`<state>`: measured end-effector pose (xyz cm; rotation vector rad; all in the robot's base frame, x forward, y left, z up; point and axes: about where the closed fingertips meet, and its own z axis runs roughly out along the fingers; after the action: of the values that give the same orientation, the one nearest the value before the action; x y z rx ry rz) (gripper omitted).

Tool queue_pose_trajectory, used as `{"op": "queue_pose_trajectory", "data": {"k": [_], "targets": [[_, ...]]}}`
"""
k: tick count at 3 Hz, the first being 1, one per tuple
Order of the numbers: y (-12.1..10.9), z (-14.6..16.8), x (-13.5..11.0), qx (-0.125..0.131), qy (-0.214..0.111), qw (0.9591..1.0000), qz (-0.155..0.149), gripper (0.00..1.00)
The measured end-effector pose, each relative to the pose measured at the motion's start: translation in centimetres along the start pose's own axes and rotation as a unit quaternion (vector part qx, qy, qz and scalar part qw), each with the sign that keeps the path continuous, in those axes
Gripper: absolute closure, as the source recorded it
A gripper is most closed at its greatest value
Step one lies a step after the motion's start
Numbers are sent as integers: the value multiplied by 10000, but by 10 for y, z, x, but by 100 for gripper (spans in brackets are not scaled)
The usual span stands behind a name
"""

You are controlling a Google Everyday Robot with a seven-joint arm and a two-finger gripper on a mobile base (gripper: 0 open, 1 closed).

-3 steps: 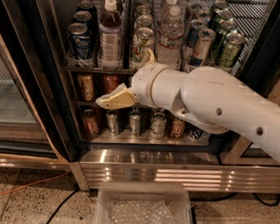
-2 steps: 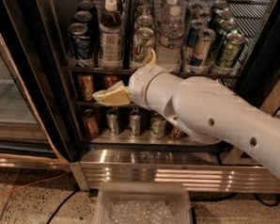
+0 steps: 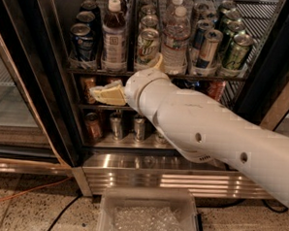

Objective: Pick blue plastic bottle from top shelf of fridge

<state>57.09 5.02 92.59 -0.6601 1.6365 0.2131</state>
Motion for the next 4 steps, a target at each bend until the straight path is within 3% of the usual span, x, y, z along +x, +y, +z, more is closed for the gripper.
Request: {"op": "queue_pose_trajectory", "data": {"k": [1, 3, 4], "targets": [[1, 10, -5, 209, -97, 9995, 235, 0], [1, 18, -12, 241, -213, 9992, 216, 0], [1, 26, -19, 275, -339, 9988, 221, 6]]}}
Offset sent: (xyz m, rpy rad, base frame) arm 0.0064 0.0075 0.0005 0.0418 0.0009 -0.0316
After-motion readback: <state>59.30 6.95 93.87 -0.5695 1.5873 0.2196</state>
